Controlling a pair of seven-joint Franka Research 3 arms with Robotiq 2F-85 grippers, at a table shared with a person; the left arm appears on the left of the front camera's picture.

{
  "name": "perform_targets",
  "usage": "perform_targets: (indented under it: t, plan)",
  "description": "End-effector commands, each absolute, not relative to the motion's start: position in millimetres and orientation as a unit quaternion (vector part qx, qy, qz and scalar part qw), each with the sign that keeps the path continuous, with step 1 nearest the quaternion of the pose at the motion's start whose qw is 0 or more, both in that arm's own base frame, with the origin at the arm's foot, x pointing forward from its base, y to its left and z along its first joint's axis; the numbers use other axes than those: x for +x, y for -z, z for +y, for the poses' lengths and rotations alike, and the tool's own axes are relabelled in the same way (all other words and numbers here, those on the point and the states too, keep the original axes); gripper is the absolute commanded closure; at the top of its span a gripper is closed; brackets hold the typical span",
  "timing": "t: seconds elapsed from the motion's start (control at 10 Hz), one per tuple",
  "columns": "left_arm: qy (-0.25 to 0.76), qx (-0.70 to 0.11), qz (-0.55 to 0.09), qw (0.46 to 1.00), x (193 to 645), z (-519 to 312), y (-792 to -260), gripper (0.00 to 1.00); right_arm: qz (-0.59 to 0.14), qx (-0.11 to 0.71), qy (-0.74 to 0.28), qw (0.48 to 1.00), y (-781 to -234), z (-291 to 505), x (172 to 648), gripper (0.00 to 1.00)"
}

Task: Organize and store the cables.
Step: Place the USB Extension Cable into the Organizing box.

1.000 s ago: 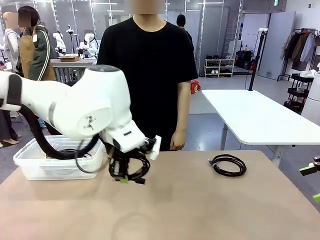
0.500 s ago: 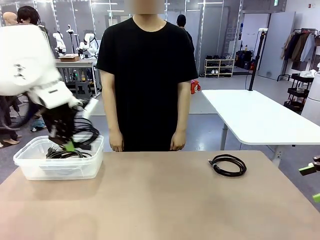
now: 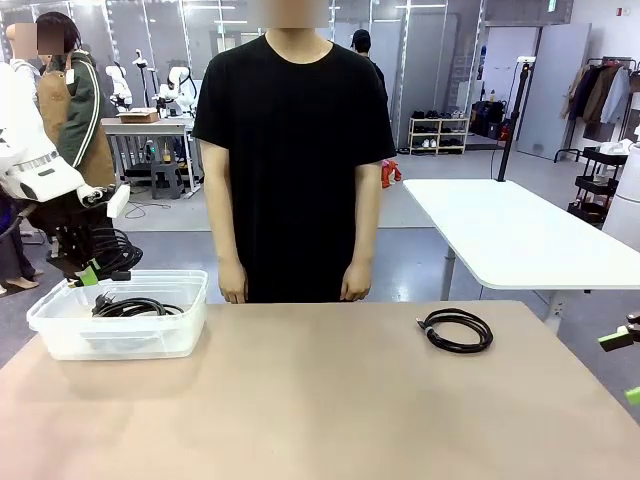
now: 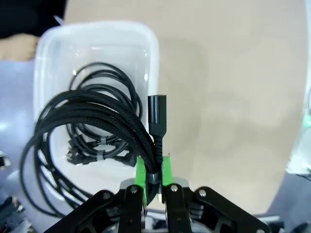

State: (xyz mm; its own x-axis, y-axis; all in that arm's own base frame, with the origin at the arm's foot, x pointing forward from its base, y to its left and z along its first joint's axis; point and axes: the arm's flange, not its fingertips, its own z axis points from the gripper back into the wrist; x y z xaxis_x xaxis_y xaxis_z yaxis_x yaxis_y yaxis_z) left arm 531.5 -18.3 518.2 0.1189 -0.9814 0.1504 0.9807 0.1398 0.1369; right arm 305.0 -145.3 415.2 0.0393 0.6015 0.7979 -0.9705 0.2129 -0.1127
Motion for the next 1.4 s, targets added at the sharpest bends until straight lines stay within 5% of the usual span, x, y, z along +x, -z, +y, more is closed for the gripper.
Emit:
perform_targets:
  t: [0.0,1.1,1.2,1.3]
  plan:
    - [0.639,-0.01,-0.108,0.761,557.3,-22.6,-516.5,0.85,-0.389,0.243,-0.58,0.673,-416.9,-146.3,306.2,0.0]
    - [0.593,-0.046,0.004,0.804,619.5,-24.0,-420.6,0.85,-0.389,0.243,-0.58,0.673,-416.9,-146.3,306.2,0.0]
    - [0.591,-0.044,0.004,0.806,619.5,-23.1,-421.7,0.63,-0.389,0.243,-0.58,0.673,-416.9,-146.3,306.2,0.0]
    - [0.59,-0.042,0.002,0.806,620.6,-22.4,-423.0,0.58,-0.389,0.243,-0.58,0.673,-416.9,-146.3,306.2,0.0]
